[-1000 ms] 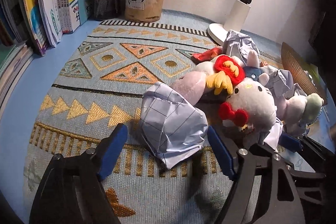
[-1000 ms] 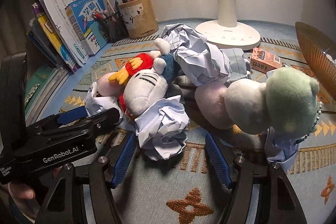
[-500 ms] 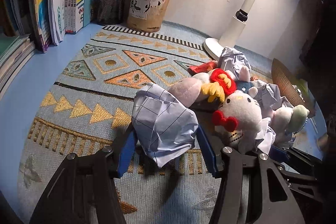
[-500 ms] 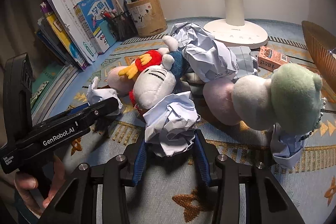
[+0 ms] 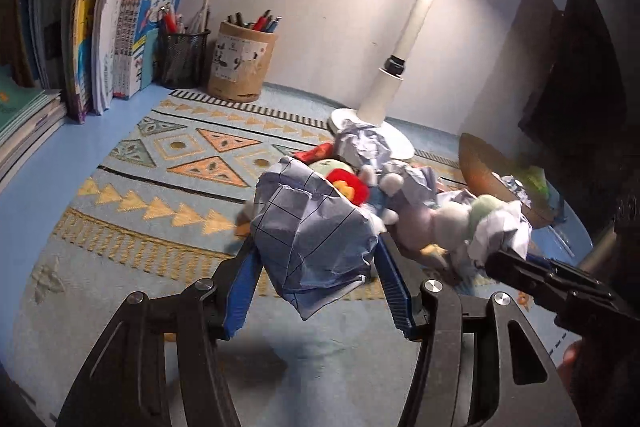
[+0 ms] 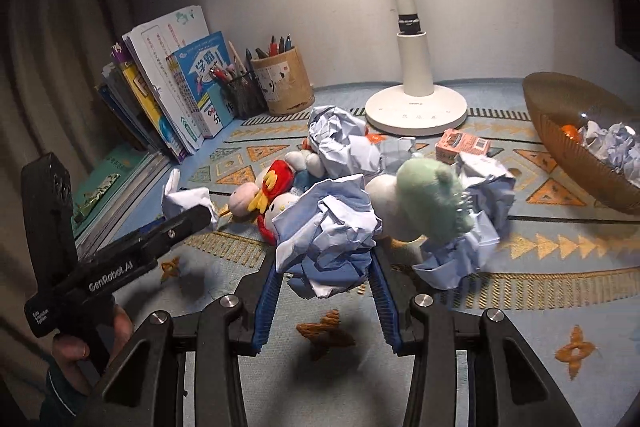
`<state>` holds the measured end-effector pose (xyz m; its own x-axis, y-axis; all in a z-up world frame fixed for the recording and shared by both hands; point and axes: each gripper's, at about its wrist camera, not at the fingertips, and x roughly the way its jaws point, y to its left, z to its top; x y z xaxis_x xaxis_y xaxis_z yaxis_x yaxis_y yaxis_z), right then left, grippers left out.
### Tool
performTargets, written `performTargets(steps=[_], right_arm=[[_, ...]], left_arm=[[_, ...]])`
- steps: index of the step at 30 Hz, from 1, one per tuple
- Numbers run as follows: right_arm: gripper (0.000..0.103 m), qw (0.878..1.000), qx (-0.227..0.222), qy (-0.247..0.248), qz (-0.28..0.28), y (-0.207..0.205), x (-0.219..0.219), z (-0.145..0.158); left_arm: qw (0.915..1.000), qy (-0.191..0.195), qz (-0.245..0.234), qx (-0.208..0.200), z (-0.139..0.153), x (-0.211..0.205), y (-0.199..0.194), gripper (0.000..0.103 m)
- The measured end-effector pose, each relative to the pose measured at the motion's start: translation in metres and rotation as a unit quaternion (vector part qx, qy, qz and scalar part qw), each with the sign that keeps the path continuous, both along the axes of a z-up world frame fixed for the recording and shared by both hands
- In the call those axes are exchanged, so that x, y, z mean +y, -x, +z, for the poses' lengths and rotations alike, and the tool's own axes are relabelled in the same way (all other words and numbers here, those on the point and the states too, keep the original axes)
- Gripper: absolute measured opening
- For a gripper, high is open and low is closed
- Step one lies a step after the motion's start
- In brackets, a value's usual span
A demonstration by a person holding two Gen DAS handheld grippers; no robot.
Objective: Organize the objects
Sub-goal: 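Carry both paper balls over the amber bowl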
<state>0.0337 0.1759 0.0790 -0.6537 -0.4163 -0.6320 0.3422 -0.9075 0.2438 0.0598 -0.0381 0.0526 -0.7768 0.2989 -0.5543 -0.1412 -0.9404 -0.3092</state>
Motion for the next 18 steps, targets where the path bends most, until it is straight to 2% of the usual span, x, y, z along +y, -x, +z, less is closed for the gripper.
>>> performTargets(steps=[5,9,18], right_arm=[[0.043,0.999,0.027,0.024,-0.031,-0.007,0.04,0.023],[0.043,0.995,0.058,0.043,-0.067,-0.009,0.082,0.045],[0.043,0.979,0.112,0.063,-0.158,0.005,0.186,0.082]], left_arm=[[0.9975,0.018,-0.055,0.041,0.036,0.055,-0.008,0.054],[0.9934,0.008,-0.09,0.071,0.066,0.094,-0.004,0.054],[0.9858,-0.002,-0.141,0.091,0.1,0.194,0.049,0.054]])
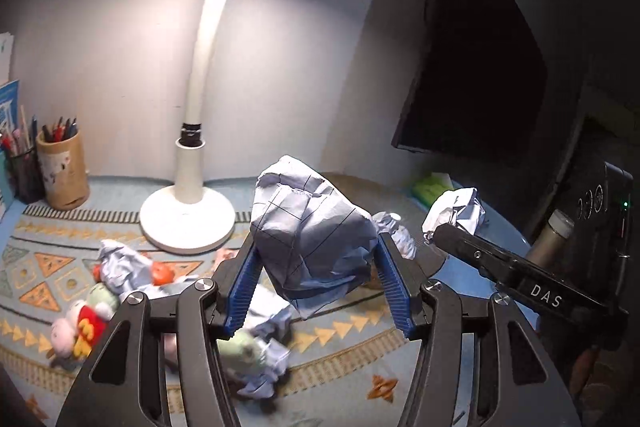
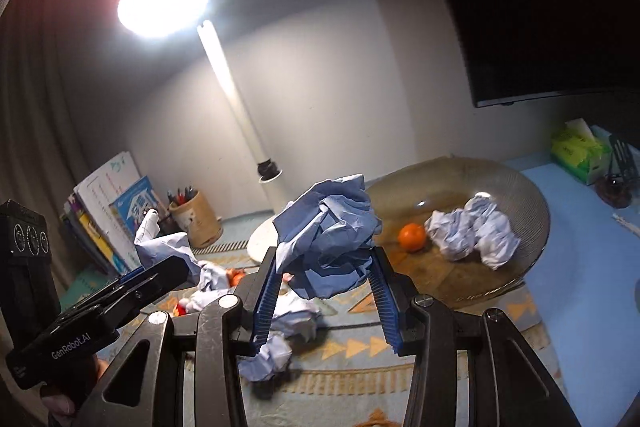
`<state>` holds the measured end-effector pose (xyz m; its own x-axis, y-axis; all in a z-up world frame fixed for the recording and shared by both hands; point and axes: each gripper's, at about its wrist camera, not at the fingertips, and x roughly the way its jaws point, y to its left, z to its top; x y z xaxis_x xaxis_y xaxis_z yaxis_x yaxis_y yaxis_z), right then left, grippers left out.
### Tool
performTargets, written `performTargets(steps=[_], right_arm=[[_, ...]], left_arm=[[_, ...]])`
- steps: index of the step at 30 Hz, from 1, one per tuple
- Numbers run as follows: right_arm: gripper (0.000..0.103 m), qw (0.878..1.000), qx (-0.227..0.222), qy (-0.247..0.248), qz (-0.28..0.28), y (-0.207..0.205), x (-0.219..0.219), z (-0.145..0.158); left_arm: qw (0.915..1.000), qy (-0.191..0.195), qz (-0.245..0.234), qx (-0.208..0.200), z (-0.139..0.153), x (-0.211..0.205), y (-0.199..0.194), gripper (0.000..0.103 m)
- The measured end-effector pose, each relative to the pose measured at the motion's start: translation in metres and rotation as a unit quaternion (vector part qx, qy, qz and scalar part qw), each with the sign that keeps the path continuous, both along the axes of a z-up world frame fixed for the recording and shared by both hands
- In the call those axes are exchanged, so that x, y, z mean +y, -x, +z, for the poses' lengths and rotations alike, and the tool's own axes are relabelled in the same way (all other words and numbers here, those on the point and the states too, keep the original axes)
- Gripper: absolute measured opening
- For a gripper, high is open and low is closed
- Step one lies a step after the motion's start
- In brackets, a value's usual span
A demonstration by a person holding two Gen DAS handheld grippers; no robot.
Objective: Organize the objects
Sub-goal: 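Carry both paper balls over the amber bowl, then open both grippers to drop the paper balls into the bowl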
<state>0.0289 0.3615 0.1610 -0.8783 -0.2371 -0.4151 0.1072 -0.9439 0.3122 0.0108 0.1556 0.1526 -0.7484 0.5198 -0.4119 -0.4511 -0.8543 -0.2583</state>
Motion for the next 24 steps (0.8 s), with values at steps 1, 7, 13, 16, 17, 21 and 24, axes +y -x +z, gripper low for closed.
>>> performTargets(steps=[1,7,13,16,17,21,24], right_arm=[[0.043,1.0,0.003,-0.001,-0.007,0.003,0.009,0.003],[0.043,0.999,0.01,-0.019,-0.042,0.026,0.045,0.017],[0.043,0.989,0.013,-0.035,-0.141,0.058,0.08,0.008],[0.043,0.991,-0.009,-0.012,-0.137,0.074,0.096,-0.008],[0.043,0.99,-0.015,-0.012,-0.138,0.077,0.098,-0.013],[0.043,0.989,-0.012,-0.007,-0.147,0.083,0.105,-0.032],[0.043,0.989,-0.033,0.007,-0.142,0.092,0.111,-0.044]], left_arm=[[1.0,0.002,-0.005,0.004,0.002,0.01,0.005,0.054],[0.9996,-0.002,-0.025,0.011,0.005,0.062,0.034,0.054],[0.997,-0.066,-0.017,-0.037,-0.024,0.093,0.074,0.054],[0.998,-0.046,-0.015,-0.041,-0.041,0.108,0.083,0.054],[0.9986,-0.034,-0.015,-0.039,-0.046,0.111,0.084,0.054],[0.9994,0.006,-0.01,-0.031,-0.058,0.122,0.085,0.054],[0.9994,0.017,-0.01,-0.029,-0.061,0.125,0.086,0.054]])
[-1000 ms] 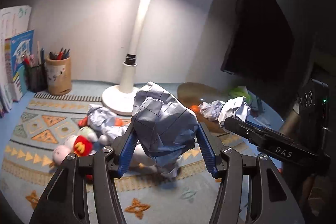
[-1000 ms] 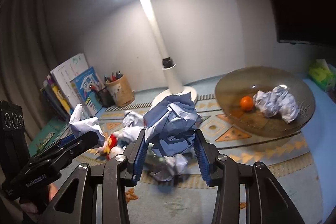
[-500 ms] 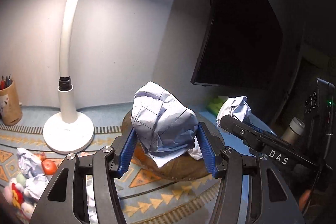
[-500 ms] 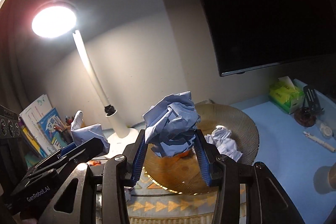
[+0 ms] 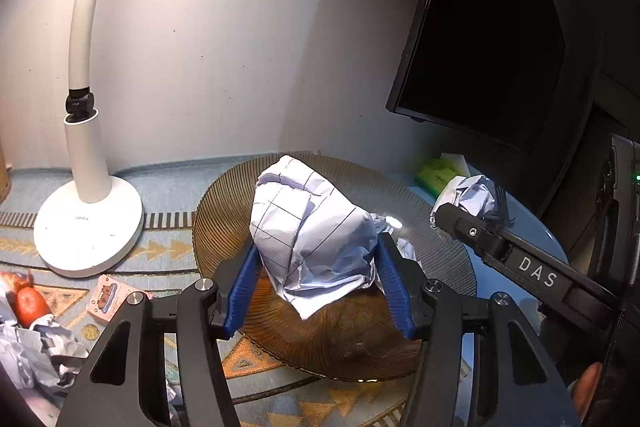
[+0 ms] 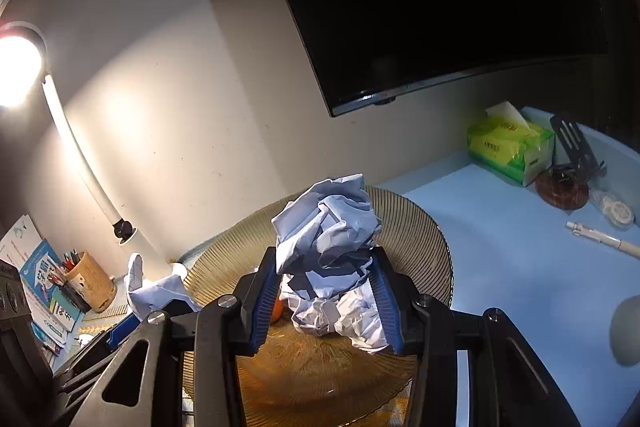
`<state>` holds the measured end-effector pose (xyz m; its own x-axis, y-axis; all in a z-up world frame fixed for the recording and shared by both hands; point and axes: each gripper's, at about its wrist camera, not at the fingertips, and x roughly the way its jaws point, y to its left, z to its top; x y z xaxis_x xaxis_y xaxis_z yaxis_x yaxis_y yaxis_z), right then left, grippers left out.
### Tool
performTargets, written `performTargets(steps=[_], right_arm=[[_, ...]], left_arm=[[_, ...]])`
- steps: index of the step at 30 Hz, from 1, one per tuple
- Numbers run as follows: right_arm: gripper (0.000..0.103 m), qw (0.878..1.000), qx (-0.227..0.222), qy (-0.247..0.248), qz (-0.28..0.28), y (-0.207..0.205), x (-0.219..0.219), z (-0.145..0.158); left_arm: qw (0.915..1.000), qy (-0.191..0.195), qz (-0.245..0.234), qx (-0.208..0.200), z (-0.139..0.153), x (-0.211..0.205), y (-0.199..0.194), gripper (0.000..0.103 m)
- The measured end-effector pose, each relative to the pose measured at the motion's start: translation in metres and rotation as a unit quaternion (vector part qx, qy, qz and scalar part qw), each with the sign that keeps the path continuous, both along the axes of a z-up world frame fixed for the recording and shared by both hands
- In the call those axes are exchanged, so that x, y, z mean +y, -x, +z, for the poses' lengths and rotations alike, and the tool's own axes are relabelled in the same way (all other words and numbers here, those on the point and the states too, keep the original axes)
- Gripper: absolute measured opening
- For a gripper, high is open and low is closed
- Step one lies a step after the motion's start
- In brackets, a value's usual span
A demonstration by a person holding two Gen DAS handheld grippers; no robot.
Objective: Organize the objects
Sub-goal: 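Open both grippers to drop the paper balls into the bowl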
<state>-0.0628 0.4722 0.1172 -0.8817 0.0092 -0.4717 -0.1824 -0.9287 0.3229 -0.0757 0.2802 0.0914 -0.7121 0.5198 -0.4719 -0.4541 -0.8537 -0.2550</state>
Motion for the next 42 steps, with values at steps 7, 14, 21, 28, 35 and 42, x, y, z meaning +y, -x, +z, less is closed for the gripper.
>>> performTargets(steps=[7,14,21,28,35,42], right_arm=[[0.043,0.999,-0.037,-0.007,0.006,0.01,-0.001,-0.013],[0.043,0.999,-0.047,0.002,0.017,0.013,-0.001,-0.018],[0.066,0.998,-0.059,0.027,0.016,0.014,0.006,-0.023],[0.069,0.998,-0.043,0.026,0.023,0.01,0.003,-0.018],[0.069,0.999,-0.038,0.021,0.024,0.009,0.001,-0.018],[0.069,1.0,-0.005,0.006,0.024,0.005,0.001,-0.013]], left_arm=[[0.9997,0.024,-0.008,0.0,-0.008,0.012,0.005,0.054],[0.9992,0.039,-0.003,0.002,-0.011,0.015,0.003,0.054],[0.9989,0.044,0.013,-0.007,-0.012,0.012,0.006,0.084],[0.9984,0.054,0.007,0.012,-0.009,0.017,-0.001,0.086],[0.9986,0.051,0.009,0.011,-0.01,0.014,0.0,0.086],[0.9989,0.046,0.008,0.012,-0.01,0.016,-0.01,0.086]])
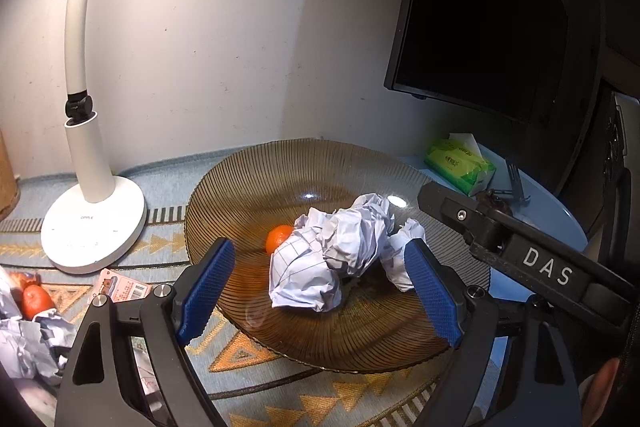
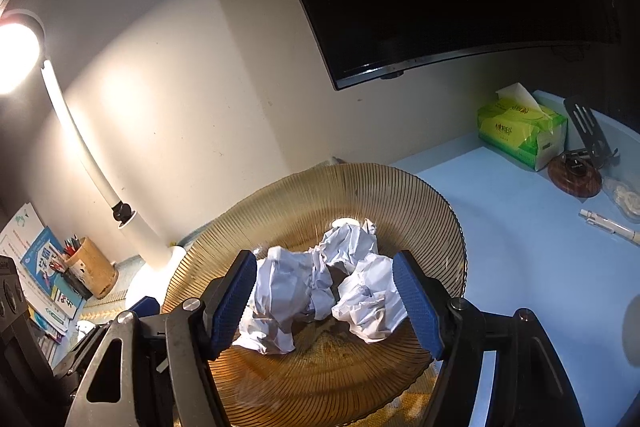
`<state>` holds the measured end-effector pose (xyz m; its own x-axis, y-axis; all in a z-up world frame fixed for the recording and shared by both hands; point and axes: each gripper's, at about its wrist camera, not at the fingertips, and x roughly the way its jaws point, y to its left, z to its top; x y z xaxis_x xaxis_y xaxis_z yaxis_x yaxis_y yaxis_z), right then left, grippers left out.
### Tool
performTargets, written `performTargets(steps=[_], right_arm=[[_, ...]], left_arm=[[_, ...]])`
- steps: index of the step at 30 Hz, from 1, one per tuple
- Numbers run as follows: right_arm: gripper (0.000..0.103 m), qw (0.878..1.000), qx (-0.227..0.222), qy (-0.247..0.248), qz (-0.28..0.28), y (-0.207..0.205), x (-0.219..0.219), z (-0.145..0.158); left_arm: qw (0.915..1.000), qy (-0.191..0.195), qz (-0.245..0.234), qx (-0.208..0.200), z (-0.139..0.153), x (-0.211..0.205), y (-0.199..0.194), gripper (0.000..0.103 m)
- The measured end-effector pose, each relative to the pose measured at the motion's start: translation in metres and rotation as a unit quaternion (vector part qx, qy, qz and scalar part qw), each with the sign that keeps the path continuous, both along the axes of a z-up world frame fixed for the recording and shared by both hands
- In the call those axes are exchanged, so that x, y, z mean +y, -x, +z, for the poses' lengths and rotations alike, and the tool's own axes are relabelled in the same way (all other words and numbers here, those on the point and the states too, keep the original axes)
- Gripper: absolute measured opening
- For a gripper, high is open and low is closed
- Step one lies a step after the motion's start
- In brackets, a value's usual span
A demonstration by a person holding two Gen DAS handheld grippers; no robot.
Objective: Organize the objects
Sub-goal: 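Open both grippers to drop the paper balls into the bowl, then move both grippers back toward the plush toys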
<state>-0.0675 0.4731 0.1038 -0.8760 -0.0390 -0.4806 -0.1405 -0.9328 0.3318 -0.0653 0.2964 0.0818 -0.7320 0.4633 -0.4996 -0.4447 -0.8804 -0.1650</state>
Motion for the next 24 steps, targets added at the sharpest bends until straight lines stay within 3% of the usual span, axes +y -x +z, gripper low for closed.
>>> performTargets(steps=[5,12,18,24], right_arm=[[0.069,0.999,0.026,-0.018,-0.014,-0.011,-0.003,0.004],[0.069,0.999,0.039,0.015,-0.023,-0.044,-0.011,0.02],[0.071,0.998,0.057,0.039,0.016,-0.084,-0.039,0.041],[0.082,0.993,0.056,0.049,0.092,-0.102,-0.09,0.051]], left_arm=[[0.9998,0.015,-0.003,0.009,0.011,0.0,-0.025,0.086],[0.9996,0.016,-0.015,0.017,0.033,-0.034,-0.076,0.086],[0.9999,-0.009,-0.003,-0.005,0.047,-0.091,-0.105,0.087],[0.9976,-0.012,0.067,-0.014,0.042,-0.174,-0.134,0.092]])
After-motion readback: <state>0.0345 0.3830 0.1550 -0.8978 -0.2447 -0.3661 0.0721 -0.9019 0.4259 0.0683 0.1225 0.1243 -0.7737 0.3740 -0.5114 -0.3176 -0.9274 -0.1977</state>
